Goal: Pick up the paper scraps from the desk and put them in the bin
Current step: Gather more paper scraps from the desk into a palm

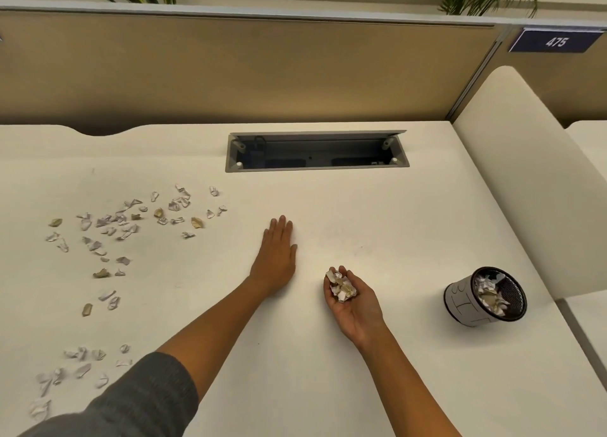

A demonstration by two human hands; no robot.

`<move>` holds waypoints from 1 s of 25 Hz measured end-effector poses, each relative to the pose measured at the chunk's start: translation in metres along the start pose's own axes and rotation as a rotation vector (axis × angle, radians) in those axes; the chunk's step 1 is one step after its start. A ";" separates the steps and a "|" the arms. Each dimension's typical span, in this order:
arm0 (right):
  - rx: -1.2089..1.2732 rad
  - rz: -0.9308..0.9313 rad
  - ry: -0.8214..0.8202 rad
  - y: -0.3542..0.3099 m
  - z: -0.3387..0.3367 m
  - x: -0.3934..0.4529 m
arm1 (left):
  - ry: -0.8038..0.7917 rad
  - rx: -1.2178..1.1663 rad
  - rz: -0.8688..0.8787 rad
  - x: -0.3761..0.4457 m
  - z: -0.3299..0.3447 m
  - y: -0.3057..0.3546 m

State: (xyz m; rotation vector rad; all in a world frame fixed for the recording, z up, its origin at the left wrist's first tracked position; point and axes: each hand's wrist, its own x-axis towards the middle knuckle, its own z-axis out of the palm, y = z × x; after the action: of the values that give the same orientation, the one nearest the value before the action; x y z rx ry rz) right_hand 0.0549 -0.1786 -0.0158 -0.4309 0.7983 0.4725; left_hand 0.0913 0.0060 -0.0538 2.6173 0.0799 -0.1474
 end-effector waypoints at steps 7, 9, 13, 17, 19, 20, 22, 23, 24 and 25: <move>-0.028 0.055 -0.037 0.012 0.008 -0.003 | -0.020 -0.047 -0.005 -0.066 -0.003 -0.001; -0.040 0.072 -0.053 0.016 0.008 -0.005 | -0.015 0.001 -0.028 -0.083 0.003 -0.001; -0.047 0.108 -0.076 0.023 0.003 -0.011 | 0.022 0.033 -0.075 -0.106 0.006 0.002; -0.046 0.135 -0.091 0.026 -0.004 -0.018 | 0.107 0.100 -0.103 -0.127 0.002 0.013; -0.054 0.137 -0.087 0.027 -0.008 -0.022 | 0.103 0.099 -0.132 -0.132 0.002 0.017; -0.058 0.136 -0.085 0.027 -0.011 -0.024 | 0.098 0.075 -0.154 -0.134 0.002 0.019; -0.067 0.132 -0.081 0.028 -0.014 -0.026 | 0.130 -0.043 -0.236 -0.136 -0.004 0.022; -0.073 0.129 -0.078 0.028 -0.016 -0.028 | 0.171 -0.135 -0.314 -0.136 -0.008 0.024; -0.081 0.127 -0.076 0.029 -0.017 -0.029 | 0.180 -0.235 -0.372 -0.137 -0.013 0.025; -0.089 0.127 -0.075 0.030 -0.019 -0.030 | 0.229 -0.314 -0.407 -0.137 -0.016 0.028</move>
State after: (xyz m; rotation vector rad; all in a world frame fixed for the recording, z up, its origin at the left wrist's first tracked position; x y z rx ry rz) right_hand 0.0092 -0.1715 -0.0105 -0.4438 0.7368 0.6409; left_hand -0.0409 -0.0142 -0.0097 2.2635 0.6617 0.0256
